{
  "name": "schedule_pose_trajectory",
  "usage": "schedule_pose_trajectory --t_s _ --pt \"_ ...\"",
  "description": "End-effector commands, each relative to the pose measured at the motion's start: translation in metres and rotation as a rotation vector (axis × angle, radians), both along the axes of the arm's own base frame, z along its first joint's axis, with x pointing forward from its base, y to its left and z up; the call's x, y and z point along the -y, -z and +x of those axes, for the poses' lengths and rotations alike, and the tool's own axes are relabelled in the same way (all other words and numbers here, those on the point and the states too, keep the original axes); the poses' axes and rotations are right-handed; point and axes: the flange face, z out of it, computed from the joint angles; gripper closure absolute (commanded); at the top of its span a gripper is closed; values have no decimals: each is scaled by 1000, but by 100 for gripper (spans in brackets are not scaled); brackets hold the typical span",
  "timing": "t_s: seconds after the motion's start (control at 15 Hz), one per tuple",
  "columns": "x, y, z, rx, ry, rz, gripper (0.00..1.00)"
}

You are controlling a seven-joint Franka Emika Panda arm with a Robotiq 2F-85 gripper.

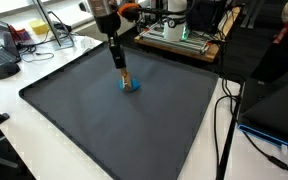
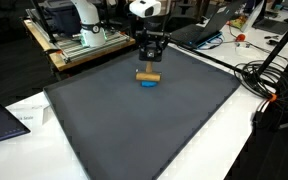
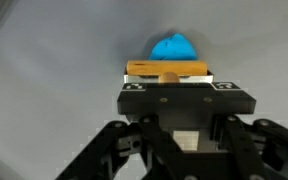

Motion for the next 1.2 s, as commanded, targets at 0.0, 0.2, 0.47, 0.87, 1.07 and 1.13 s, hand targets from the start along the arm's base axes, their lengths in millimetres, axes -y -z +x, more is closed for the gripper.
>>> schedule_pose_trajectory --t_s 0.0,0.2,0.47,0.87,1.07,1.13 --pt "-7 52 -4 -98 -16 -2 78" --pt "-8 56 -2 -106 -18 -4 78" --pt "-8 59 0 -112 -17 -6 78" --pt "-5 63 4 -98 -12 -8 78" --pt "-2 62 7 -83 -8 -9 78" --pt "0 61 8 -76 -7 -14 78"
